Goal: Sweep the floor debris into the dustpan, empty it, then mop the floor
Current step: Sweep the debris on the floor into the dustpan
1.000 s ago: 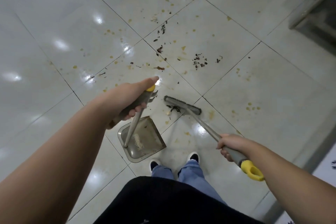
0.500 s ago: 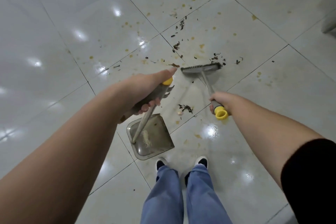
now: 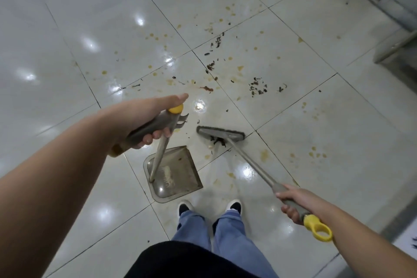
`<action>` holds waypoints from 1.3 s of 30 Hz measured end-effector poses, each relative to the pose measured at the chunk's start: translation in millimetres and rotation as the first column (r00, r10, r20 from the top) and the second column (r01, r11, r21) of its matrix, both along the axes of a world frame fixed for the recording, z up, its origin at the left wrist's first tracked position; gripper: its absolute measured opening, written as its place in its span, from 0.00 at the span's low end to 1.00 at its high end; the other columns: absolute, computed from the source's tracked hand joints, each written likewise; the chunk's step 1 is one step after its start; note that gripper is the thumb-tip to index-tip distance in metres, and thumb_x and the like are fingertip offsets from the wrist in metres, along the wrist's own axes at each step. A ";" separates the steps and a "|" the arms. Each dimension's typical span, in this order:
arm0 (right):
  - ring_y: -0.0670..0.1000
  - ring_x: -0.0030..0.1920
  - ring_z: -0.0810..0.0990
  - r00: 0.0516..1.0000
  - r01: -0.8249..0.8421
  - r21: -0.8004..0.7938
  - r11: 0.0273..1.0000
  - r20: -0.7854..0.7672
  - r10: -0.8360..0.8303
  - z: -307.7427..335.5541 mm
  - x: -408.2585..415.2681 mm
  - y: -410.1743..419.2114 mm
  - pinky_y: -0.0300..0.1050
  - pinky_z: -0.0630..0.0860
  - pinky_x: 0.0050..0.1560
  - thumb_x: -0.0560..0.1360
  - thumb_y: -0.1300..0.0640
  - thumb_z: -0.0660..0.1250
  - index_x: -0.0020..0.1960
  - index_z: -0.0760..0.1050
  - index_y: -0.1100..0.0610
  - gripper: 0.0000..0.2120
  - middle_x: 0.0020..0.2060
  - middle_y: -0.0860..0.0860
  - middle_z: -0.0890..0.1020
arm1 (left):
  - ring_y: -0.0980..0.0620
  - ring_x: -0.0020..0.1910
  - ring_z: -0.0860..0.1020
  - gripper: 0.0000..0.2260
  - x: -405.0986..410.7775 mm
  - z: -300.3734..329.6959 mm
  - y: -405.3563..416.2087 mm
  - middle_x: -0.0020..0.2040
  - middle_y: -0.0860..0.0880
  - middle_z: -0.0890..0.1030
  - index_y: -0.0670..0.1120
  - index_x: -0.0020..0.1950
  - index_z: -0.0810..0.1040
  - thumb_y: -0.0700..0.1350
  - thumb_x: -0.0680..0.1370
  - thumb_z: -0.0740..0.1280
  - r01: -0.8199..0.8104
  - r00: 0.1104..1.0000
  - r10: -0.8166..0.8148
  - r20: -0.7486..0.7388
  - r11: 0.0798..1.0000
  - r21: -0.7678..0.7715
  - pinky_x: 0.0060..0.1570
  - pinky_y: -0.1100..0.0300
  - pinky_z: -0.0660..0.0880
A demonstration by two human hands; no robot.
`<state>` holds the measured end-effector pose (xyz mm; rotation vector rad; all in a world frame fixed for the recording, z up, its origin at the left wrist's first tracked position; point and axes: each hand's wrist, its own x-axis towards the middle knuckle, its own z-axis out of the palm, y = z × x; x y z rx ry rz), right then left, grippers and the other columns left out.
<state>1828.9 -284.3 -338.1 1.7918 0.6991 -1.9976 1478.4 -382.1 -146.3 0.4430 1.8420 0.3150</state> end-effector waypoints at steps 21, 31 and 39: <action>0.46 0.14 0.69 0.967 -0.223 0.099 0.970 -0.101 0.233 -30.6 -215.5 50.7 0.30 0.69 0.17 0.81 0.59 0.56 0.63 0.66 0.57 0.11 0.36 0.57 0.73 | 0.57 0.14 0.64 0.34 -53.6 -10.6 -8.8 0.17 0.53 0.69 0.41 0.35 0.74 0.74 0.69 0.56 -0.295 0.925 0.298 -0.235 0.954 0.047 0.15 0.70 0.61; 0.48 0.16 0.69 0.971 -0.218 0.181 0.959 0.139 0.194 1.3 -104.8 22.3 0.32 0.69 0.18 0.81 0.60 0.58 0.68 0.68 0.53 0.17 0.32 0.58 0.71 | 0.54 0.16 0.65 0.34 -46.4 -15.3 -42.0 0.18 0.51 0.69 0.41 0.33 0.74 0.73 0.69 0.56 -0.284 0.925 0.289 -0.249 0.957 0.054 0.17 0.67 0.63; 0.45 0.13 0.66 0.995 0.051 0.030 0.998 -0.083 -0.048 62.3 -133.4 -9.5 0.29 0.66 0.15 0.78 0.63 0.62 0.46 0.69 0.59 0.02 0.19 0.54 0.71 | 0.54 0.18 0.63 0.31 -47.4 -13.2 -58.0 0.18 0.51 0.69 0.42 0.34 0.74 0.71 0.71 0.58 -0.294 0.932 0.311 -0.183 0.949 0.117 0.16 0.67 0.62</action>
